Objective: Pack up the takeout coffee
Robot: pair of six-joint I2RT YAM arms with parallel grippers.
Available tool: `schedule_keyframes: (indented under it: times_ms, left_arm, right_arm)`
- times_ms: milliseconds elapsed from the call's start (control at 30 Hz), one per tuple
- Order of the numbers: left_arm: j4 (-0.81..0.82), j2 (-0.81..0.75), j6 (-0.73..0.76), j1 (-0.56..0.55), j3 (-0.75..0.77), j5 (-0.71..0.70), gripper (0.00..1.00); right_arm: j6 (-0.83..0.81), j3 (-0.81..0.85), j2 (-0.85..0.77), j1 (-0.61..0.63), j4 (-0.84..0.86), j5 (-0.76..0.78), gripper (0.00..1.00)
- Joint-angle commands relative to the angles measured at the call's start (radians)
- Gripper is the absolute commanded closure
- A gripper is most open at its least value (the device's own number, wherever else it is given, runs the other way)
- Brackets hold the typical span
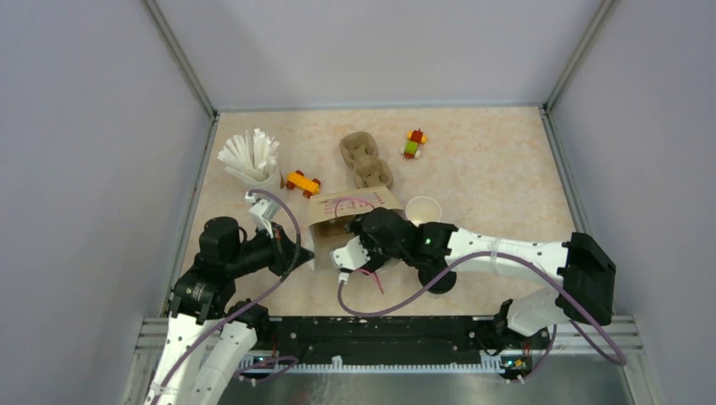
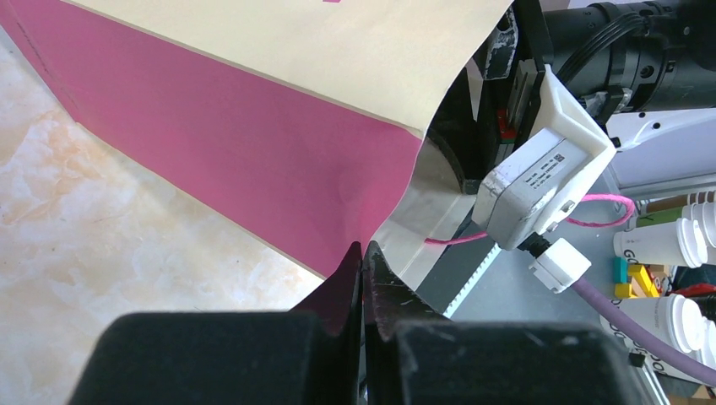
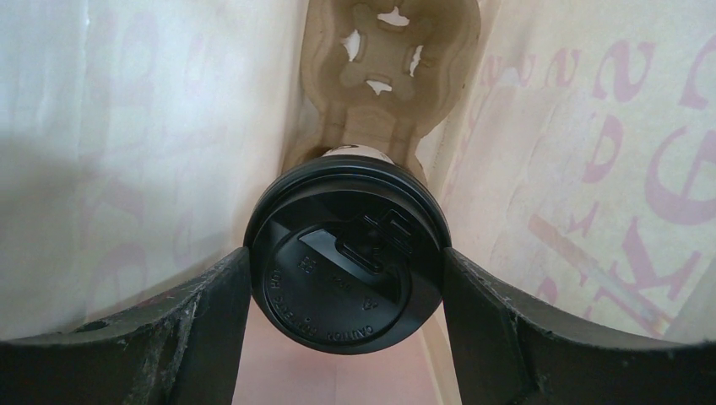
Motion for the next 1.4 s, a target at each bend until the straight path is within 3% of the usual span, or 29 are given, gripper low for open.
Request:
schedule_keyframes:
  times_ms: [0, 367, 1367]
  left_arm:
    - [0.043, -0.008, 0.005, 0.004, 0.022, 0.023, 1.0]
    - [0.045, -0.009, -0.008, 0.004, 0.024, 0.025, 1.0]
    - [0.035, -0.033, -0.083, 0.004, -0.005, 0.04, 1.0]
  right_arm:
    - [-0.002, 0.049, 0.008, -0.01, -0.068, -0.005, 0.36]
    - [-0.033, 0.043, 0.007, -0.009, -0.106, 0.021, 0.36]
    - [-0.044, -0.088, -0.001, -0.058, 0.115, -0.019, 0.36]
